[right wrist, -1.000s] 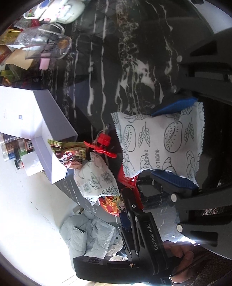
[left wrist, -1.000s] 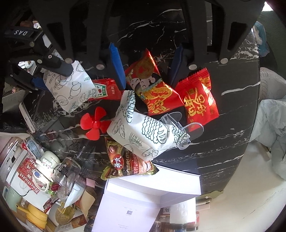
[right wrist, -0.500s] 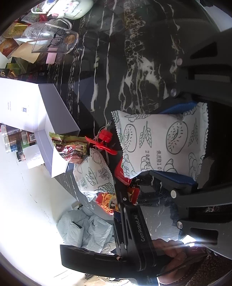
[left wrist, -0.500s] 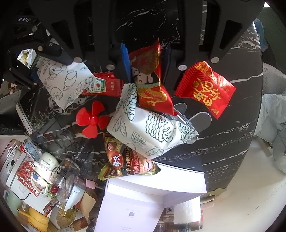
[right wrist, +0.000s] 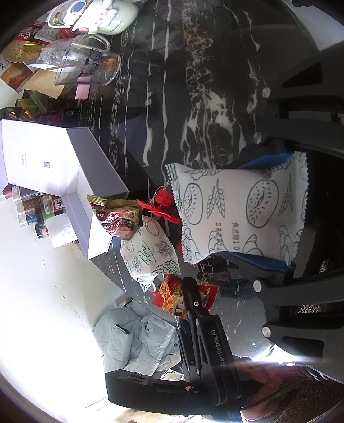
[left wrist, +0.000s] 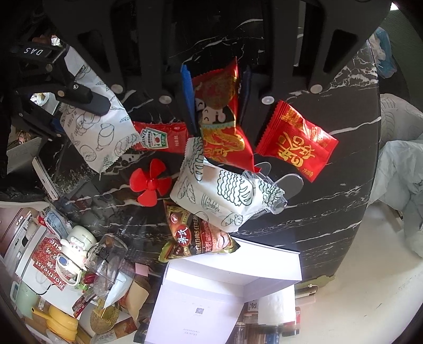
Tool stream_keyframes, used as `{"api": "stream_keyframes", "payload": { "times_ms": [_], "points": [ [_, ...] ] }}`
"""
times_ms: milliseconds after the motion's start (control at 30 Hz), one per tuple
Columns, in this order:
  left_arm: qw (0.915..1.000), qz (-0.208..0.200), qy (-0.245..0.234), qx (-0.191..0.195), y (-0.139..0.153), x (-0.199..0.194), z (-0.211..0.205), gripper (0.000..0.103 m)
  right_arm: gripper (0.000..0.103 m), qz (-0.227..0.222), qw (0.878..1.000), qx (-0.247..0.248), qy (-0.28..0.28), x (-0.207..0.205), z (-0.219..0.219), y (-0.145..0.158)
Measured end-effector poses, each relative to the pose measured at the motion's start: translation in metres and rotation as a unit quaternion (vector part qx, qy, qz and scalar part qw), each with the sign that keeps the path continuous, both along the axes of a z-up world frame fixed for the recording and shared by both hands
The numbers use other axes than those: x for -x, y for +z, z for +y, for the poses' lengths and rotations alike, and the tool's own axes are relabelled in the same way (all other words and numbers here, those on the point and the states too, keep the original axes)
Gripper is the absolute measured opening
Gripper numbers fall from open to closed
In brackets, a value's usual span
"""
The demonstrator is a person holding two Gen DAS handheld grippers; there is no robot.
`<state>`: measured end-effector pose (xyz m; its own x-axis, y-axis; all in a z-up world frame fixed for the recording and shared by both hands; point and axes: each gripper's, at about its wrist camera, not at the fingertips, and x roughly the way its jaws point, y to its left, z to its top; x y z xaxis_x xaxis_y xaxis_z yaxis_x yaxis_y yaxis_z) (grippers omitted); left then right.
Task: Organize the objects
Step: 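Grasp the red candy packet with the left gripper while right holds pastry bag, then carry the red candy packet and pastry bag toward the white box with both tools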
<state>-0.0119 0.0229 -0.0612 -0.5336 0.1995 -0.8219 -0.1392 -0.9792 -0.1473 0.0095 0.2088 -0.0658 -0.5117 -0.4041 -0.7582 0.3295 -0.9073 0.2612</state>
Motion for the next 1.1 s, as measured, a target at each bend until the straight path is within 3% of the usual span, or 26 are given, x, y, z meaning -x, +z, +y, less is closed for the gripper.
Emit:
{"api": "stream_keyframes", "payload": {
  "times_ms": [533, 1100],
  "points": [
    [0.9994, 0.032, -0.001, -0.01, 0.017, -0.031, -0.002, 0.027, 0.056, 0.035, 0.999, 0.002, 0.0, -0.027, -0.001, 0.021],
    [0.9975, 0.067, -0.023, 0.008, 0.057, 0.007, 0.007, 0.027, 0.056, 0.087, 0.996, -0.012, 0.017, 0.013, 0.0, 0.058]
  ]
}}
